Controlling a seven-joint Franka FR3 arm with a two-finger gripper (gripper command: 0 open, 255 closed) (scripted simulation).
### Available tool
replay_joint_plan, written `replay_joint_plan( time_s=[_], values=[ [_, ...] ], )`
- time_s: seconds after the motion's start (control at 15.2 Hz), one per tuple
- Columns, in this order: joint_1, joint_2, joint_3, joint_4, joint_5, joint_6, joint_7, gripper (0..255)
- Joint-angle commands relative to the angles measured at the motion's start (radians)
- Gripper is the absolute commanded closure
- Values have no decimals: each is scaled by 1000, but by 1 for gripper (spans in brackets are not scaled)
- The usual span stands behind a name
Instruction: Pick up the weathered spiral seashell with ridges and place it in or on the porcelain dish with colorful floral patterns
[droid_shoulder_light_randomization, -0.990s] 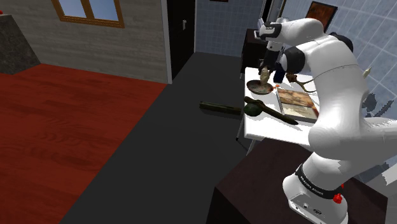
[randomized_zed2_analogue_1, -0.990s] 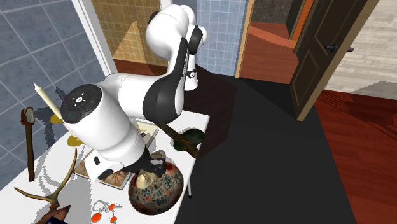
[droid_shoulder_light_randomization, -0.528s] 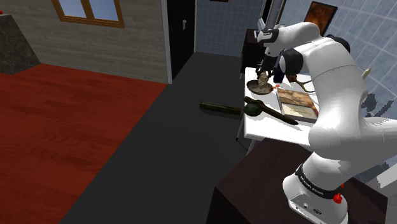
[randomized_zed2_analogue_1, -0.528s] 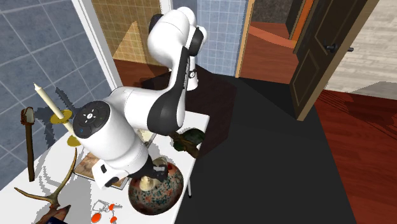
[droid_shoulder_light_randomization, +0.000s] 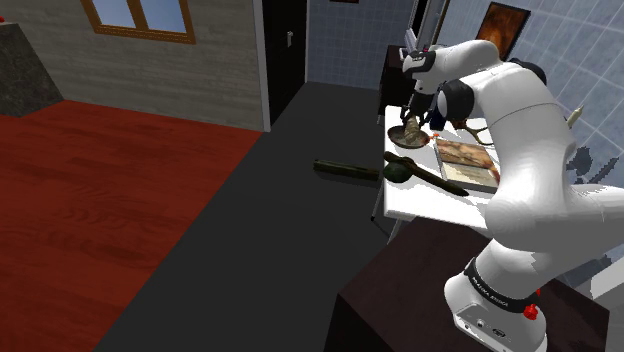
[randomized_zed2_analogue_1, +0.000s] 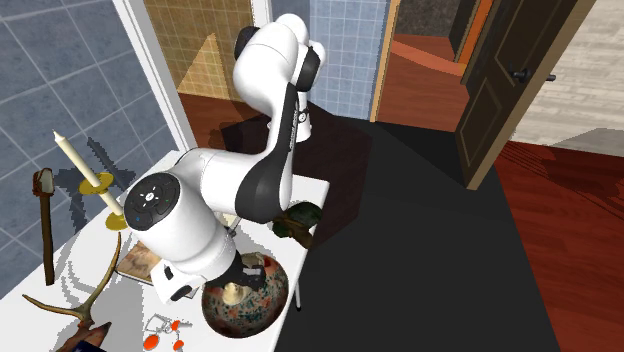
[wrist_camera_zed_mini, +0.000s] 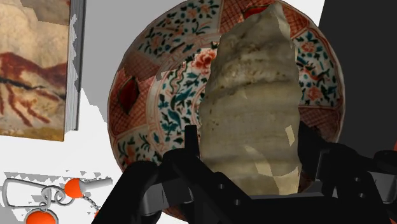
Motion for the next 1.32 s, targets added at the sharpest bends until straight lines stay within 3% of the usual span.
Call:
replay_joint_plan(
  time_s=[0.0,0.07,0.13,0.46,0.73,1.25],
  values=[
    [0,0,0,0,0,0,0,255],
    [0,0,0,0,0,0,0,255],
    [0,0,0,0,0,0,0,0],
    [0,0,0,0,0,0,0,0],
    [-44,23,2,178,-9,-142,29,0],
    [-44,24,2,179,-9,-142,29,0]
  ],
)
